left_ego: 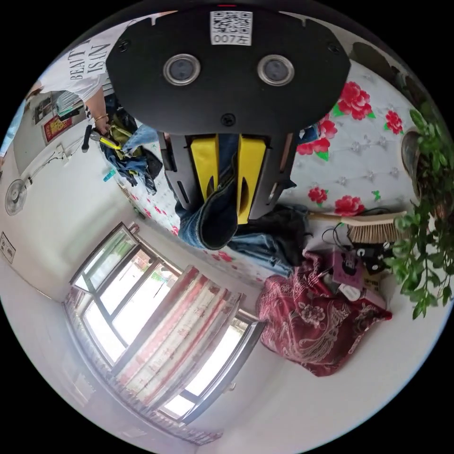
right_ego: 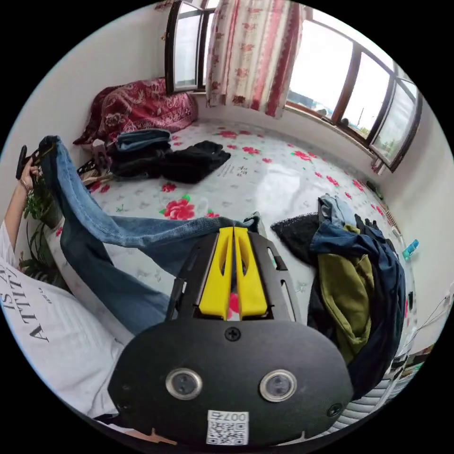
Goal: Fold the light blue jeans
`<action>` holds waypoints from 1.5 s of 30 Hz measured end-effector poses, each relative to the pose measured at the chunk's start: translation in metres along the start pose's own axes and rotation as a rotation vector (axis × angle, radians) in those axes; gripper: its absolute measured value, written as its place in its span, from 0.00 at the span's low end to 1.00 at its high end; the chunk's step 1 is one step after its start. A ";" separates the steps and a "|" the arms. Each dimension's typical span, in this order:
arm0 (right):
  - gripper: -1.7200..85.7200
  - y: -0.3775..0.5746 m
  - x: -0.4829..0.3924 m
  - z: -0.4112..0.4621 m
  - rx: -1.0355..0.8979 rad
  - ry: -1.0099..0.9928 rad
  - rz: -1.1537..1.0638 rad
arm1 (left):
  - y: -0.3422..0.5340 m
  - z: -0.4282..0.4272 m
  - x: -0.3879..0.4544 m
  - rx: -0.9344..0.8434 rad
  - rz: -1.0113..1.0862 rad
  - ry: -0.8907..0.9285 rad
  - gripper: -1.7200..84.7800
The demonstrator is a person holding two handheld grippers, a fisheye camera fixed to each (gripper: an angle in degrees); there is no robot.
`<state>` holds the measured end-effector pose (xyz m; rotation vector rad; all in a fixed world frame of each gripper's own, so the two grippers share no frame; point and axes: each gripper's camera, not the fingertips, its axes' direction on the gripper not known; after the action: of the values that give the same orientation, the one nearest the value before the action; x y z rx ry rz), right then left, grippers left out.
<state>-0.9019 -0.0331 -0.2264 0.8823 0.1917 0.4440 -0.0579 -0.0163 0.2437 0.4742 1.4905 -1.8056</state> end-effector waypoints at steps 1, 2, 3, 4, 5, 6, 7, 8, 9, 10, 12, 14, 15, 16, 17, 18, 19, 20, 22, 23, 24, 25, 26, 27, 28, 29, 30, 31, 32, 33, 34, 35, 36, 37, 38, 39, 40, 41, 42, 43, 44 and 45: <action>0.02 -0.010 0.020 -0.038 0.120 -0.003 0.060 | -0.021 -0.008 0.016 0.049 0.033 0.032 0.08; 0.02 -0.015 0.037 -0.076 0.234 -0.025 0.110 | -0.037 -0.021 0.033 0.107 0.078 0.068 0.08; 0.02 -0.015 0.044 -0.093 0.288 -0.032 0.126 | -0.044 -0.029 0.041 0.136 0.104 0.086 0.08; 0.02 -0.012 0.053 -0.123 0.377 -0.045 0.139 | -0.053 -0.046 0.054 0.192 0.159 0.120 0.08; 0.02 -0.004 0.058 -0.147 0.437 -0.063 0.137 | -0.055 -0.063 0.063 0.240 0.209 0.147 0.08; 0.02 0.001 0.059 -0.156 0.461 -0.070 0.135 | -0.053 -0.071 0.064 0.260 0.227 0.156 0.08; 0.02 0.014 0.059 -0.170 0.497 -0.083 0.129 | -0.044 -0.085 0.062 0.284 0.246 0.171 0.07; 0.02 0.031 0.057 -0.177 0.512 -0.090 0.121 | -0.031 -0.095 0.055 0.286 0.251 0.178 0.07; 0.02 0.041 0.055 -0.179 0.512 -0.090 0.120 | -0.022 -0.098 0.050 0.279 0.255 0.178 0.07; 0.02 0.062 0.052 -0.175 0.497 -0.096 0.126 | -0.001 -0.101 0.037 0.252 0.260 0.161 0.07; 0.02 0.094 0.048 -0.156 0.419 -0.124 0.147 | 0.038 -0.098 0.015 0.189 0.251 0.098 0.08; 0.02 0.136 0.039 -0.102 0.202 -0.182 0.217 | 0.099 -0.081 -0.022 0.048 0.194 -0.005 0.08; 0.02 0.146 0.036 -0.083 0.134 -0.198 0.237 | 0.115 -0.074 -0.030 0.006 0.180 -0.033 0.08; 0.02 0.168 0.028 -0.043 -0.006 -0.217 0.283 | 0.150 -0.056 -0.046 -0.088 0.158 -0.103 0.08; 0.02 0.189 0.020 0.000 -0.155 -0.253 0.338 | 0.183 -0.033 -0.065 -0.221 0.111 -0.179 0.09; 0.02 0.199 0.016 0.022 -0.251 -0.279 0.362 | 0.199 -0.020 -0.077 -0.300 0.074 -0.204 0.09; 0.02 0.215 0.007 0.054 -0.388 -0.302 0.386 | 0.230 0.002 -0.097 -0.452 0.011 -0.237 0.09; 0.02 0.221 0.001 0.070 -0.444 -0.299 0.386 | 0.255 0.015 -0.110 -0.553 -0.025 -0.275 0.10; 0.02 0.213 0.000 0.069 -0.412 -0.261 0.385 | 0.274 0.015 -0.117 -0.633 -0.045 -0.317 0.11; 0.03 0.201 0.005 0.061 -0.347 -0.237 0.381 | 0.274 0.005 -0.116 -0.616 -0.046 -0.319 0.11; 0.03 0.194 0.007 0.057 -0.313 -0.230 0.378 | 0.272 -0.001 -0.115 -0.601 -0.045 -0.317 0.11; 0.04 0.179 0.013 0.054 -0.256 -0.224 0.368 | 0.266 -0.010 -0.113 -0.579 -0.044 -0.313 0.11; 0.04 0.163 0.019 0.056 -0.216 -0.221 0.363 | 0.259 -0.016 -0.112 -0.572 -0.043 -0.313 0.11; 0.05 0.155 0.020 0.060 -0.206 -0.227 0.359 | 0.255 -0.017 -0.110 -0.566 -0.042 -0.322 0.10; 0.05 0.137 0.021 0.071 -0.202 -0.251 0.344 | 0.245 -0.019 -0.104 -0.549 -0.034 -0.352 0.10; 0.06 0.119 0.017 0.086 -0.206 -0.272 0.314 | 0.234 -0.021 -0.094 -0.523 -0.012 -0.367 0.09; 0.06 0.111 0.013 0.094 -0.211 -0.275 0.295 | 0.228 -0.023 -0.089 -0.506 0.003 -0.367 0.08; 0.07 0.095 0.003 0.113 -0.229 -0.276 0.256 | 0.217 -0.026 -0.078 -0.474 0.026 -0.373 0.08; 0.07 0.080 -0.009 0.135 -0.265 -0.289 0.221 | 0.208 -0.029 -0.071 -0.445 0.033 -0.375 0.08; 0.07 0.074 -0.015 0.147 -0.286 -0.297 0.206 | 0.204 -0.030 -0.069 -0.434 0.027 -0.374 0.07; 0.08 0.063 -0.029 0.169 -0.322 -0.314 0.176 | 0.197 -0.032 -0.068 -0.425 0.005 -0.379 0.07; 0.08 0.054 -0.044 0.190 -0.357 -0.334 0.143 | 0.192 -0.035 -0.068 -0.416 -0.017 -0.405 0.07; 0.08 0.050 -0.051 0.200 -0.376 -0.343 0.128 | 0.190 -0.036 -0.067 -0.410 -0.026 -0.419 0.07; 0.08 0.045 -0.067 0.219 -0.413 -0.353 0.098 | 0.186 -0.035 -0.066 -0.404 -0.037 -0.439 0.07; 0.08 0.042 -0.081 0.235 -0.450 -0.370 0.071 | 0.182 -0.031 -0.063 -0.407 -0.035 -0.444 0.07; 0.08 0.041 -0.089 0.243 -0.472 -0.383 0.059 | 0.180 -0.027 -0.062 -0.410 -0.032 -0.445 0.07; 0.07 0.039 -0.103 0.257 -0.524 -0.417 0.028 | 0.176 -0.017 -0.059 -0.420 -0.027 -0.448 0.07; 0.05 0.035 -0.114 0.261 -0.535 -0.385 -0.001 | 0.172 -0.004 -0.058 -0.434 -0.026 -0.447 0.08; 0.05 0.033 -0.119 0.260 -0.537 -0.351 -0.030 | 0.169 0.004 -0.057 -0.442 -0.023 -0.444 0.08; 0.04 0.025 -0.125 0.259 -0.550 -0.319 -0.088 | 0.164 0.020 -0.056 -0.457 -0.016 -0.438 0.08; 0.03 0.013 -0.125 0.253 -0.553 -0.325 -0.134 | 0.159 0.039 -0.056 -0.474 -0.014 -0.434 0.08; 0.03 0.005 -0.124 0.244 -0.519 -0.320 -0.149 | 0.156 0.049 -0.056 -0.485 -0.015 -0.432 0.08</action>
<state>-0.9306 -0.2578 -0.0722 0.4142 -0.1492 0.1917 0.1016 -0.0550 0.1888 -0.1590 1.5427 -1.3716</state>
